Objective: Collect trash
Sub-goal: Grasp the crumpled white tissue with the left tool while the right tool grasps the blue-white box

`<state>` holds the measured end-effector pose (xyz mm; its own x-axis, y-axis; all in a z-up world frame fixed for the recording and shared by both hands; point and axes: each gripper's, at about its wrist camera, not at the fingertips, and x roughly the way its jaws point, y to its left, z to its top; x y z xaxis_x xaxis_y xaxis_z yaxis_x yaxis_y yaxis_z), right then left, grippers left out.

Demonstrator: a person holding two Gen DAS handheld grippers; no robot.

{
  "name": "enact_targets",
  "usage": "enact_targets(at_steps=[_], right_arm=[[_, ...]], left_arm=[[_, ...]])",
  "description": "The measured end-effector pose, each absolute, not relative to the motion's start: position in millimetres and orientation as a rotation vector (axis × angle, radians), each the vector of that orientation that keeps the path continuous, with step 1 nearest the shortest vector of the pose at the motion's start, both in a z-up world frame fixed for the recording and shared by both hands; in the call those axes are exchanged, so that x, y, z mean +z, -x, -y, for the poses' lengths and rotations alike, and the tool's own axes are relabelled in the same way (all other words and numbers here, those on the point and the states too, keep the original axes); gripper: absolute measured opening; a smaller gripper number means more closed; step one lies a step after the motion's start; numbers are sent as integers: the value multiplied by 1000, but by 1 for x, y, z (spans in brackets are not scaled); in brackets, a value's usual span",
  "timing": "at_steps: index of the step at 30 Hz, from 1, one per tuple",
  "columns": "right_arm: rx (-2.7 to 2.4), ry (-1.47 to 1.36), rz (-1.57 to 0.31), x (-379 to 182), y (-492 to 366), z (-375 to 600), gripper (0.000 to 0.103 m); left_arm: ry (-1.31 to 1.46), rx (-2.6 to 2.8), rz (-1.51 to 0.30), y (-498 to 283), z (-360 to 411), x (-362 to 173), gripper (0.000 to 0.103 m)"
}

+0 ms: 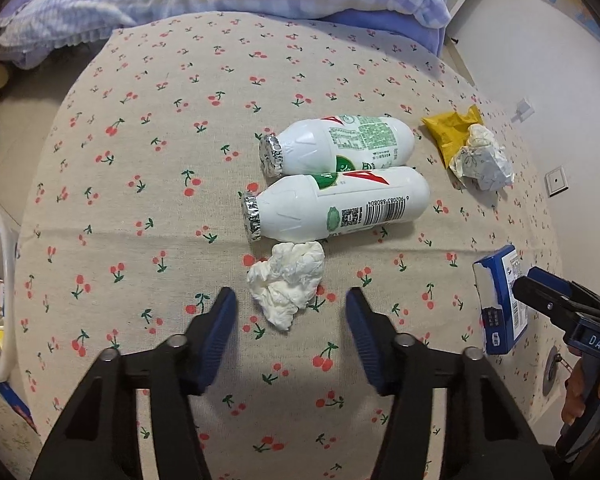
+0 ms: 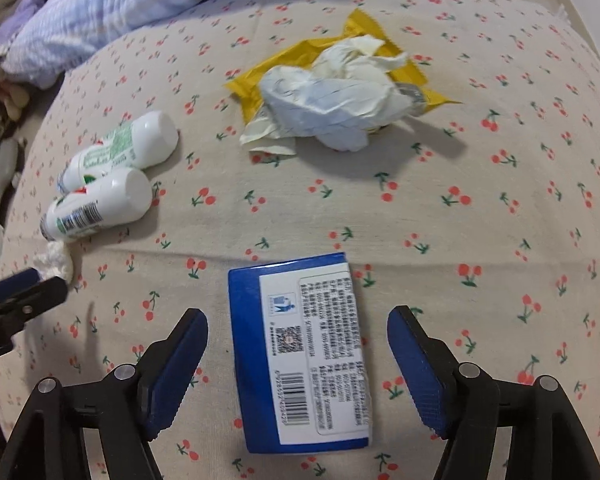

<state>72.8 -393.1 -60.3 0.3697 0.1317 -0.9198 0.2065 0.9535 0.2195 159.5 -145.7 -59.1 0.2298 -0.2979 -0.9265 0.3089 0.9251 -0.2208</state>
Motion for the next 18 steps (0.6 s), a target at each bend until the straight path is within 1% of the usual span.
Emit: enact_targets(at_steps=[2,3,5,6,8,11,18], right_arm=[[-52,-328,-1191,-59,-68,393,78],[-53,-331,-1190,-58,-65,393,78],[-54,-342,-1193,-58,-63,394,78],[-51,-351,-1195,-58,-62,393,78],[-47,-371,-1201,-60,-63,393,78],[-45,-396,-1214,-64,-62,392,78],[-53,-443,-1250,-74,-63,388,76]], left_arm=[[1,-417,-1272,-161,145,-60,35],[5,-418,-1273,-161,144,-61,32],[13,-420,-1273,-163,143,-62,19],[15,-421,-1271,-163,142,-62,18],[11,-425,-1265,-162,140,-60,6],[7,-442,-1249,-159,136,-54,4],[16,-466,-1220,-152,129,-40,4]])
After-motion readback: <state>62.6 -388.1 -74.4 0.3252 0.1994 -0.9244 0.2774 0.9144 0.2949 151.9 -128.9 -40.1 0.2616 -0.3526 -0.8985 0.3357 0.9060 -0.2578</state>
